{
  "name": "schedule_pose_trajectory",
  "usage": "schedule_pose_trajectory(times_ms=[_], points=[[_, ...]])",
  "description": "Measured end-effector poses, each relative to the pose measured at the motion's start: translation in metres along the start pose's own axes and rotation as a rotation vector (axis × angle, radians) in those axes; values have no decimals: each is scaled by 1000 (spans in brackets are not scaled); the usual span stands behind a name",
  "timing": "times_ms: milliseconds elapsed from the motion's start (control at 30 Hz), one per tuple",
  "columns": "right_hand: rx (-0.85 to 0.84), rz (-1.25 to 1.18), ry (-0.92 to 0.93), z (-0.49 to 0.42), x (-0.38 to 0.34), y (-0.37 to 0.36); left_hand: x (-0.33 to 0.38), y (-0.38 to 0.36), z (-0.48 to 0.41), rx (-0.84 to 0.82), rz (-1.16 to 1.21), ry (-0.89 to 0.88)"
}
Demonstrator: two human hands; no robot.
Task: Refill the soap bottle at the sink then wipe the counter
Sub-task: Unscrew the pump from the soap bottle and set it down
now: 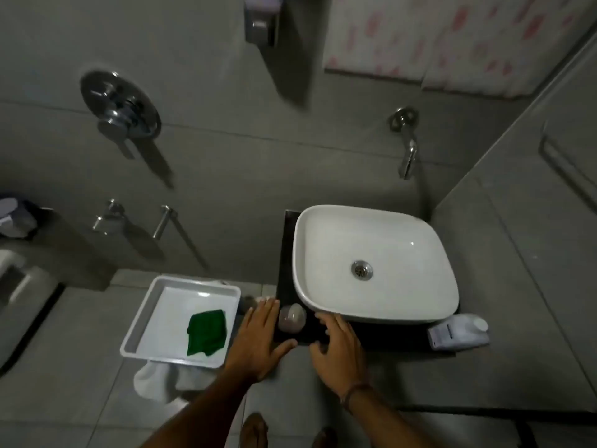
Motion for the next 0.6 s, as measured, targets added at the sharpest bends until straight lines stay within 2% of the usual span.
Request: schedule_pose_trajectory(times_ms=[133,233,433,600], points=[[-79,-143,-151,-16,-6,-27,-1,-10,-24,-28,261,-5],[-28,-215,-223,-28,-10,-45,-5,-16,-36,-24,423,68],[107,-244,-304,-40,-11,-61,-15,-17,-41,-16,540,27],[124,-172,-292,-46,-3,-70,-23,-20,-41,-38,539,-22]])
Point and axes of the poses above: each hand's wrist, its own z-axis away from the middle knuckle, its own y-axis out of the back of the hand, x = y × z, the point moved 4 cm from there along -z, towards the middle knuckle, and after that the axes turned 4 degrees about z, right-handed, at the moved point
